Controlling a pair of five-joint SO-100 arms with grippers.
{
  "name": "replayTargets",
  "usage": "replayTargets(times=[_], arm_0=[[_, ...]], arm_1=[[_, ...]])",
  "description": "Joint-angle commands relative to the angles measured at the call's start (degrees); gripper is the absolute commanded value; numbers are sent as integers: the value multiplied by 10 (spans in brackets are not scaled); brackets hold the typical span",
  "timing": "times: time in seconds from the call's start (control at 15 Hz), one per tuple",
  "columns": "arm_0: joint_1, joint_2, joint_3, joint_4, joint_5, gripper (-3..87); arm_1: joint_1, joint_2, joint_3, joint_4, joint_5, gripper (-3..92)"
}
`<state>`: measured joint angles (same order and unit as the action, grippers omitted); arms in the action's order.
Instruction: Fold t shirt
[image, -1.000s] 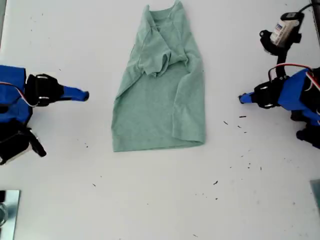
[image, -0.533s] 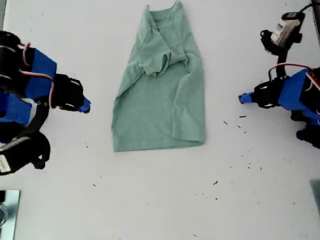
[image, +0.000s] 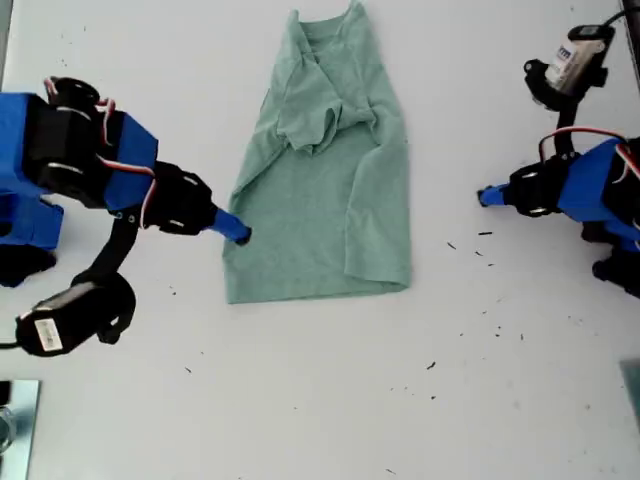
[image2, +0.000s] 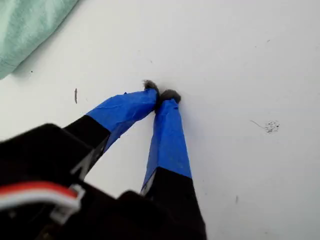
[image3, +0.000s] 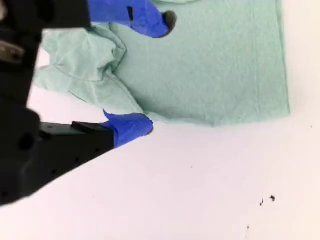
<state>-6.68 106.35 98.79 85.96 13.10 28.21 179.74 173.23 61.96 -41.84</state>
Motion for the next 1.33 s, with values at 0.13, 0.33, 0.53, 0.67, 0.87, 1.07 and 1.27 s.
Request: replayTargets(times=[0.13,0.33,0.53,0.67,0.87,1.07,1.27], arm_0=[[-47,7,203,-185,11,269],[-49,-74,279,-349,24,254],[-28,-140,261,-410,1,-2],[8,-54,271,-425,-26,-2],[4,-54,335,-463,-55,-2],[-34,62,299,-280,-70,-2],[-89,154,171,-101,-36,-2]], arm_1=[[-6,9,-1,4,7,25],[-12,10,-1,4,7,25],[-14,11,1,4,8,25],[-14,12,1,4,9,25],[-13,25,4,9,9,25],[-15,29,5,11,11,25],[-14,56,12,22,12,25]])
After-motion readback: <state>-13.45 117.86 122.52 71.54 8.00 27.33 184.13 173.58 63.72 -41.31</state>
